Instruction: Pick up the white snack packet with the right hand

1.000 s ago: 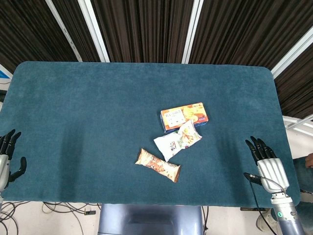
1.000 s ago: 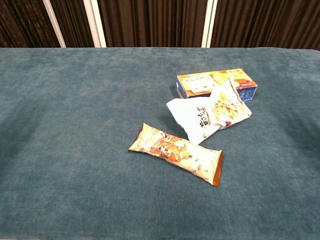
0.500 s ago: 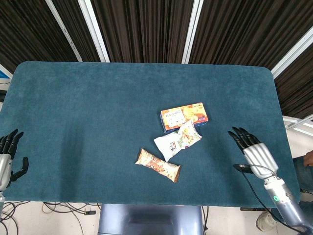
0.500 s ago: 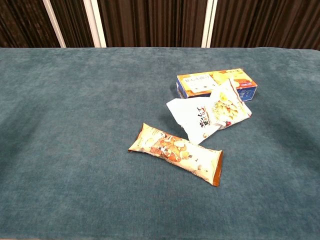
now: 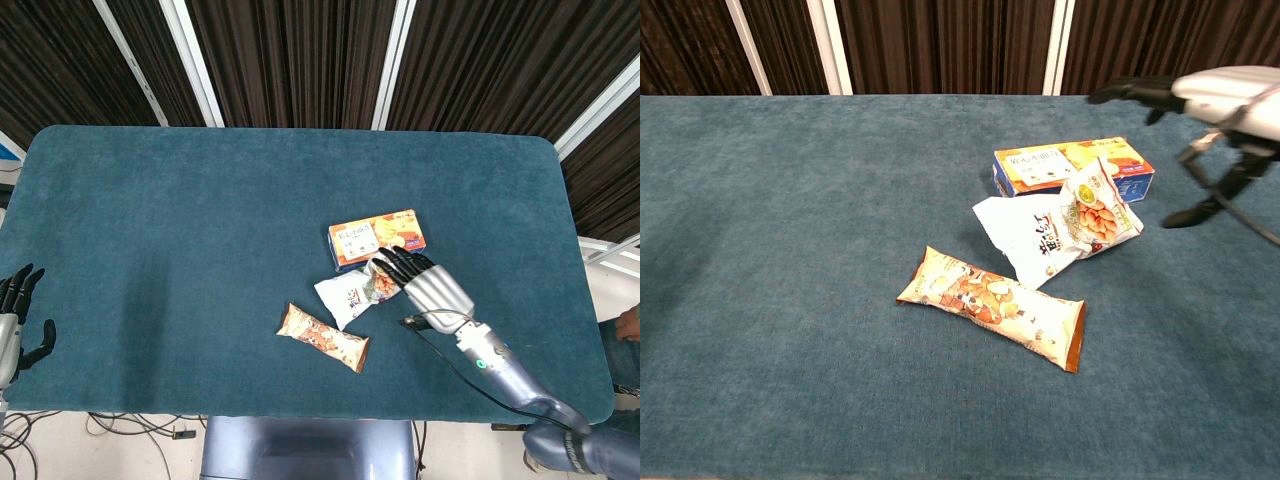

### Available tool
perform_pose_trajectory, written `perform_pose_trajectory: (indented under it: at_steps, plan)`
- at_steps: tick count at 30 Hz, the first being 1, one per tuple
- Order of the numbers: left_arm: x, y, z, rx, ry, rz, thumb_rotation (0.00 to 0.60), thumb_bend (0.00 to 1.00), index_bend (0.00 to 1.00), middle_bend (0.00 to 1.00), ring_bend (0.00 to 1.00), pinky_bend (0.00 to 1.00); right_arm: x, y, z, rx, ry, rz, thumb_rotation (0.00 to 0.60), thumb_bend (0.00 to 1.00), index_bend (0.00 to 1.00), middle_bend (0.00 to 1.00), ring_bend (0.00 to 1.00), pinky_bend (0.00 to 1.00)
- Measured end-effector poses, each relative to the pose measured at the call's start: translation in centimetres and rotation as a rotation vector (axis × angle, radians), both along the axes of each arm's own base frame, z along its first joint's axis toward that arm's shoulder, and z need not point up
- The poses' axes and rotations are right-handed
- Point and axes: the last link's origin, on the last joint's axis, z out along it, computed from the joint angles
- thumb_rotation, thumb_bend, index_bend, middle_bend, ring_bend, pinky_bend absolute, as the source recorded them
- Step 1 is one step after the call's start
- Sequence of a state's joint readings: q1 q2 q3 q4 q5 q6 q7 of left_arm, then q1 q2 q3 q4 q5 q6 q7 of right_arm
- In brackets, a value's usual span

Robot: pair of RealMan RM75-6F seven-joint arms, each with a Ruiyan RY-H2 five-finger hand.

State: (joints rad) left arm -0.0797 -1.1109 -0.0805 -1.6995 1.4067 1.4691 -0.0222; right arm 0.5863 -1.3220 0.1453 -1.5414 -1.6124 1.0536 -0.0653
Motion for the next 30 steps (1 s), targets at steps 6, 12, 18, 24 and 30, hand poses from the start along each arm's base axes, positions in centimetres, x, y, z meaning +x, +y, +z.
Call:
perform_pose_trajectory:
  at_steps: [6, 12, 18, 24, 30]
  plan:
    - [0.1, 0.0, 0.1, -0.003, -0.008, 0.001, 0.600, 0.55, 0.03, 0.00, 0.01, 0.02, 1.6, -1.2, -2.8, 0.009, 0.054, 0.006, 0.600, 0.03, 0.00, 0.05, 0.06, 0.21]
    - [0.0, 0.1, 0.1, -0.004, -0.013, 0.003, 0.600, 0.55, 0.03, 0.00, 0.01, 0.02, 1.5, -1.9, -5.3, 0.024, 0.128, -0.006, 0.600, 0.03, 0.00, 0.06, 0.06, 0.21]
    - [0.0, 0.1, 0.1, -0.009, -0.014, 0.006, 0.600, 0.55, 0.03, 0.00, 0.01, 0.02, 1.0, -2.3, -7.2, 0.029, 0.173, -0.017, 0.600, 0.03, 0.00, 0.09, 0.06, 0.21]
    - [0.0, 0.2, 0.1, -0.012, -0.014, 0.009, 0.600, 0.55, 0.03, 0.00, 0.01, 0.02, 0.6, -2.8, -8.8, 0.016, 0.215, -0.023, 0.600, 0.05, 0.03, 0.12, 0.06, 0.21]
    - [0.0, 0.2, 0.1, -0.015, -0.013, 0.014, 0.600, 0.55, 0.03, 0.00, 0.01, 0.02, 0.5, -3.0, -10.2, -0.005, 0.236, -0.022, 0.600, 0.12, 0.12, 0.22, 0.14, 0.21]
